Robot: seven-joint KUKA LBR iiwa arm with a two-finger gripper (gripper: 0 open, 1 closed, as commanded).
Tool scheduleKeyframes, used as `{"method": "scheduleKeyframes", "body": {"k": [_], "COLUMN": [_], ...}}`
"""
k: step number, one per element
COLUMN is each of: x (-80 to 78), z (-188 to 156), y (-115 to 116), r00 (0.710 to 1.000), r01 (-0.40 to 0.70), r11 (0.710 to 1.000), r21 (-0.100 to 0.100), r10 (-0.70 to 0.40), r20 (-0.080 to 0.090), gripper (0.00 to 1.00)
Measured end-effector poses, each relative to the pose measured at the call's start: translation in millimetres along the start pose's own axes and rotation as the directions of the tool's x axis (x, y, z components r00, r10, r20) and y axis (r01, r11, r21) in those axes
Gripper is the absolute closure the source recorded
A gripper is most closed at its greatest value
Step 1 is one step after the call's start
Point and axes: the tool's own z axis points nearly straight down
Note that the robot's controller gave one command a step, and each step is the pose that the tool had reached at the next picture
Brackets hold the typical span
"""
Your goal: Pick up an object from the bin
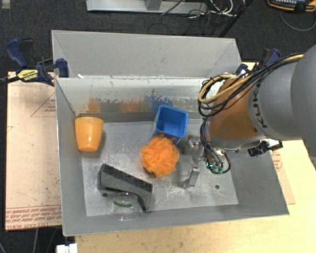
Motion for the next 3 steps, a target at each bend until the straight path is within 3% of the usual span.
{"method": "scheduleKeyframes", "body": {"k": [1, 2, 3], "x": [16.6, -5.7, -18.5], "z": [-0.7, -0.3, -1.1], "y": [38.2, 69.6, 83.2], "r00": [1.0, 0.999, 0.983], "r01": [0.001, 0.045, 0.184], "r11": [1.0, 0.999, 0.983], "r21": [-0.001, -0.003, 0.0], "r10": [-0.001, -0.045, -0.184], "r20": [0.003, -0.001, 0.005], "gripper": [0.0, 0.0, 0.0]}}
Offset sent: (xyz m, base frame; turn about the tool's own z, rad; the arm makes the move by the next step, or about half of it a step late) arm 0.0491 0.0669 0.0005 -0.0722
